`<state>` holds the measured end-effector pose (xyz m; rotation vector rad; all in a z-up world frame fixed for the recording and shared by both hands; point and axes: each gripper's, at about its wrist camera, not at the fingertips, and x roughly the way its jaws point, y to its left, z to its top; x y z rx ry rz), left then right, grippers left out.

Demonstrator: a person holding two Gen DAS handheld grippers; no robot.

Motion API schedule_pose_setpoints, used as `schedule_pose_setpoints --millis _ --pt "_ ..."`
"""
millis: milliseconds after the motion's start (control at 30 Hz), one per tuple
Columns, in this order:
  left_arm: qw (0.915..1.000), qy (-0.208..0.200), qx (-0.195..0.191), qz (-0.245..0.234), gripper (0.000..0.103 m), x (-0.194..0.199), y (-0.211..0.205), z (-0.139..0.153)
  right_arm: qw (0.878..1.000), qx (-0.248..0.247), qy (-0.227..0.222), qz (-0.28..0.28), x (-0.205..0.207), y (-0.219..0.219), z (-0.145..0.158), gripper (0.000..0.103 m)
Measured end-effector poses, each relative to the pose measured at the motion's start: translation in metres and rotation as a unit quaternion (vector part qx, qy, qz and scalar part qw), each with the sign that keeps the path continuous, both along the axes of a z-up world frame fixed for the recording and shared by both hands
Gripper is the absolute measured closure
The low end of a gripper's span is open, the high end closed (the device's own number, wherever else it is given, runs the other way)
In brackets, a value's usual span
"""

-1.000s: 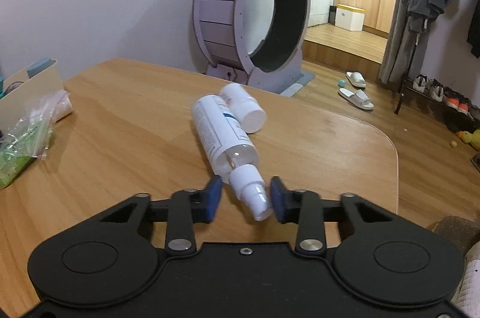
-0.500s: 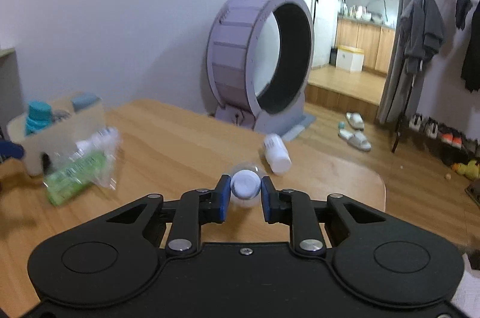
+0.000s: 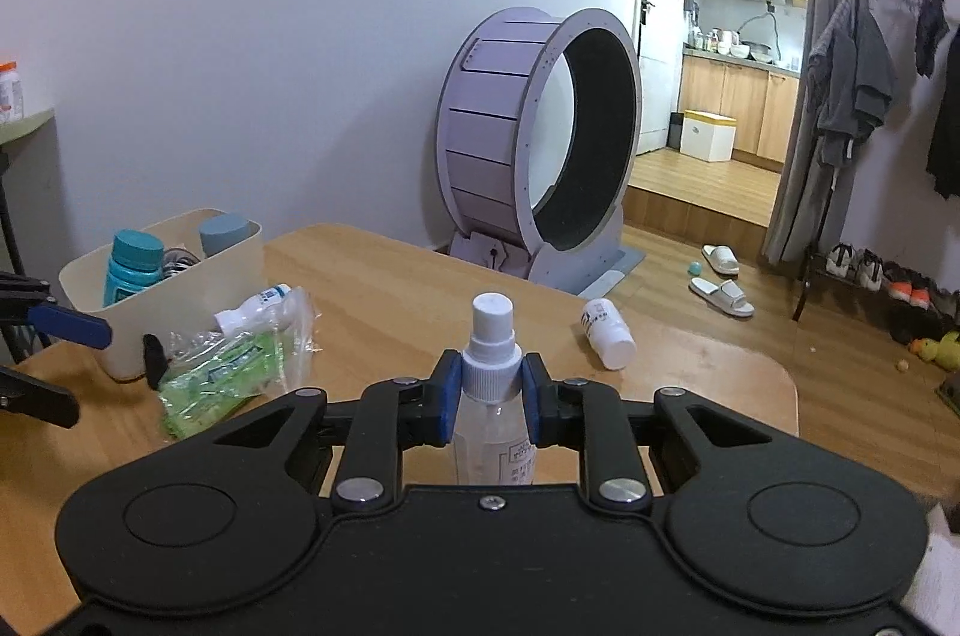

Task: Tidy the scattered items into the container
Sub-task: 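Lift the spray bottle upright with the right gripper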

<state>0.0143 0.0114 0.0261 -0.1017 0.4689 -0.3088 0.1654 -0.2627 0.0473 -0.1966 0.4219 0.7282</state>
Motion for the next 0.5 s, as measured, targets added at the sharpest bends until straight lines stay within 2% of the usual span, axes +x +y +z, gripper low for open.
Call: schedule_pose_setpoints --millis 500 --pt "1.0 0.0 0.005 0.005 0.026 0.002 0.001 -0.002 0.998 0.039 -0.001 0.056 -0.046 0.015 0.016 0.081"
